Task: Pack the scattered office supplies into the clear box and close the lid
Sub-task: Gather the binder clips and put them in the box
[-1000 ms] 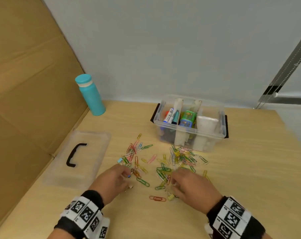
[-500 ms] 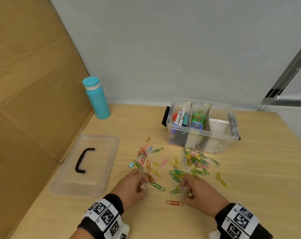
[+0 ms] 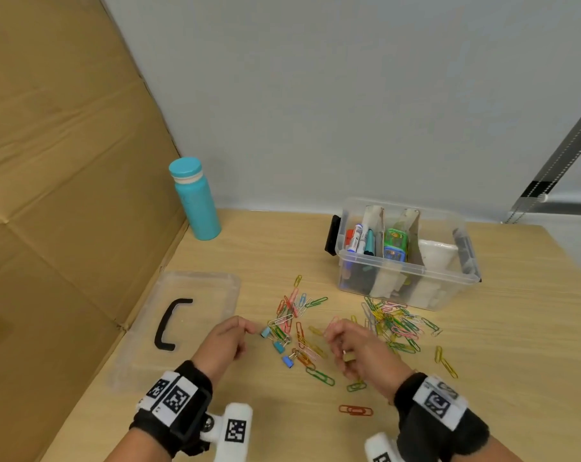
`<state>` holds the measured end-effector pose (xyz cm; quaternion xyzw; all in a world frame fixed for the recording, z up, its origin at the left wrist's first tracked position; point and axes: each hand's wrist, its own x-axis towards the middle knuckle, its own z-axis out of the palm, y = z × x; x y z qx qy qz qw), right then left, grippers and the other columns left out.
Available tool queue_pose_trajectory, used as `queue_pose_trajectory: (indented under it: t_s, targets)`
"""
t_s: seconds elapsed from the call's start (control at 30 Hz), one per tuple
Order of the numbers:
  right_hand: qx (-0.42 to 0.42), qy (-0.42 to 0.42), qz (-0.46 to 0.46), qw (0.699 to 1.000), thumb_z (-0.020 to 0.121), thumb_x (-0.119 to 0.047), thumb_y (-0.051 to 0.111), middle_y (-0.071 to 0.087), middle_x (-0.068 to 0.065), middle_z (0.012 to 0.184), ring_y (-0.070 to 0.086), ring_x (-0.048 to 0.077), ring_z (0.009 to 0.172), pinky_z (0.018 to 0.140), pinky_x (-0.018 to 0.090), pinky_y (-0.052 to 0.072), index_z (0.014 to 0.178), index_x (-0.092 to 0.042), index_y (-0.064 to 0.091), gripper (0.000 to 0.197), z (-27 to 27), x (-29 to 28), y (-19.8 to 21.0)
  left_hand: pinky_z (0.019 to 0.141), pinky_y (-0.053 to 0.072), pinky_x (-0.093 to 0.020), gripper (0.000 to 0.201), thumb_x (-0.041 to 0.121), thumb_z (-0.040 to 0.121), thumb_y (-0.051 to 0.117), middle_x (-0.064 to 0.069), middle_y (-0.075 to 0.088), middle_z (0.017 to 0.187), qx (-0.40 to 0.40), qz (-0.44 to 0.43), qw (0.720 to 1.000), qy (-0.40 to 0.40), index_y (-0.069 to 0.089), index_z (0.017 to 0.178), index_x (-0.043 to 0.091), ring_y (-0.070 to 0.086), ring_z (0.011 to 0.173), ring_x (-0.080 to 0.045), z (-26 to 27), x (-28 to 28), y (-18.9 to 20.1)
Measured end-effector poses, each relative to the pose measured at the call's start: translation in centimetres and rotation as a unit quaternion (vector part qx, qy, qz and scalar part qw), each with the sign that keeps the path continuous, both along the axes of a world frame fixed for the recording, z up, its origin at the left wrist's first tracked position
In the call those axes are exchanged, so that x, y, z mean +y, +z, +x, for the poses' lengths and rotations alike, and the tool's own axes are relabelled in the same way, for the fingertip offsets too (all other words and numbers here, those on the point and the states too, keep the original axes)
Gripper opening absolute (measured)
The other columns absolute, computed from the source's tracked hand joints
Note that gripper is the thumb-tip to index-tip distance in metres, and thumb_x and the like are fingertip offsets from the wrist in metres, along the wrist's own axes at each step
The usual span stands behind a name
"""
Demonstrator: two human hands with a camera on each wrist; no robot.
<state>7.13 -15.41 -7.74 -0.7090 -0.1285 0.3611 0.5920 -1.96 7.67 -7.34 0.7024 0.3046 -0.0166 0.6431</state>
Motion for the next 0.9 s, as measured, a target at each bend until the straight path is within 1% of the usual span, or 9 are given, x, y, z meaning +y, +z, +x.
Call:
queue_pose_trajectory:
  t_s: [0.07,0.13,0.23,0.37,0.5,0.6,0.7,0.8,0.9]
  targets:
    - [-0.209,0.133,-0.126,0.961,0.088,-0.023,0.045,0.053,-0.003,0.075,0.047,0.013,0.063,0.057,0.028,0.042,0.096,-0.029,0.055,0.014,-0.3,2.1,-0.1,0.061,0.035,-0.023,0.036,-0.004,0.093,0.03,-0.001,0.051,0.073,-0.003,0.082,0.996,-0.039,0.057,0.074,0.011,0.045,0.065,-0.014,0.6,0.0,-0.1]
    - [-0.377,0.253,-0.217,0.864,0.089,-0.021,0.047,0.056,-0.001,0.097,0.052,0.016,0.078,0.071,0.031,0.044,0.113,-0.029,0.049,0.025,-0.3,4.0,-0.6,0.071,0.038,-0.019,0.031,0.002,0.095,0.033,0.003,0.055,0.085,-0.011,0.194,0.975,-0.105,0.055,0.079,0.016,0.052,0.084,-0.014,1.2,-0.3,-0.3]
    - [-0.456,0.312,-0.277,0.786,0.092,-0.01,0.042,0.048,0.011,0.117,0.052,0.029,0.102,0.078,0.036,0.042,0.129,-0.021,0.042,0.039,-0.5,5.9,-1.3,0.072,0.04,-0.021,0.019,0.015,0.097,0.034,0.004,0.052,0.094,0.022,0.367,0.911,-0.187,0.053,0.098,0.018,0.05,0.083,-0.013,1.6,-0.8,-0.6]
    - [-0.492,0.311,-0.292,0.759,0.093,-0.007,0.043,0.045,0.014,0.118,0.048,0.032,0.106,0.071,0.036,0.033,0.126,-0.016,0.044,0.034,-0.6,6.6,-2.3,0.077,0.041,-0.029,0.024,0.02,0.096,0.037,-0.003,0.053,0.114,0.058,0.435,0.869,-0.23,0.045,0.119,0.016,0.054,0.089,-0.02,1.9,-1.3,-1.0]
    - [-0.473,0.297,-0.267,0.785,0.092,-0.017,0.05,0.044,0.007,0.118,0.046,0.025,0.107,0.084,0.038,0.043,0.12,-0.014,0.048,0.028,-0.6,5.8,-1.9,0.079,0.045,-0.033,0.029,0.02,0.096,0.037,-0.006,0.056,0.116,0.082,0.436,0.859,-0.254,0.04,0.124,0.017,0.058,0.095,-0.023,2.0,-1.2,-2.1]
    - [-0.355,0.219,-0.185,0.89,0.086,-0.024,0.055,0.048,-0.002,0.1,0.049,0.011,0.085,0.076,0.024,0.045,0.098,-0.018,0.051,0.014,-0.1,4.6,-1.2,0.081,0.049,-0.035,0.031,0.019,0.097,0.035,-0.006,0.058,0.116,0.091,0.447,0.853,-0.254,0.037,0.128,0.02,0.06,0.094,-0.023,1.9,-1.1,-2.6]
    - [-0.057,0.074,-0.051,0.994,0.092,-0.012,0.045,0.054,0.002,0.081,0.05,0.013,0.065,0.058,0.021,0.041,0.088,-0.013,0.048,0.005,0.7,3.4,-0.6,0.082,0.05,-0.035,0.035,0.013,0.096,0.037,-0.004,0.058,0.113,0.087,0.465,0.837,-0.274,0.034,0.128,0.026,0.059,0.092,-0.022,1.8,-1.2,-2.6]
    - [0.212,-0.021,0.139,0.967,0.084,-0.012,0.043,0.055,0.011,0.077,0.049,0.019,0.06,0.05,0.025,0.04,0.087,-0.007,0.049,0.008,1.1,2.3,-0.2,0.082,0.049,-0.033,0.032,0.01,0.094,0.039,-0.002,0.058,0.112,0.09,0.484,0.821,-0.29,0.04,0.122,0.025,0.058,0.093,-0.021,2.0,-1.3,-2.5]
    - [0.217,-0.035,0.129,0.967,0.092,-0.014,0.041,0.052,0.007,0.07,0.047,0.018,0.057,0.048,0.025,0.038,0.092,-0.007,0.051,0.013,1.0,2.2,0.1,0.082,0.049,-0.032,0.018,0.016,0.096,0.04,-0.003,0.059,0.11,0.114,0.49,0.812,-0.296,0.046,0.113,0.018,0.058,0.094,-0.021,2.1,-1.2,-2.4]
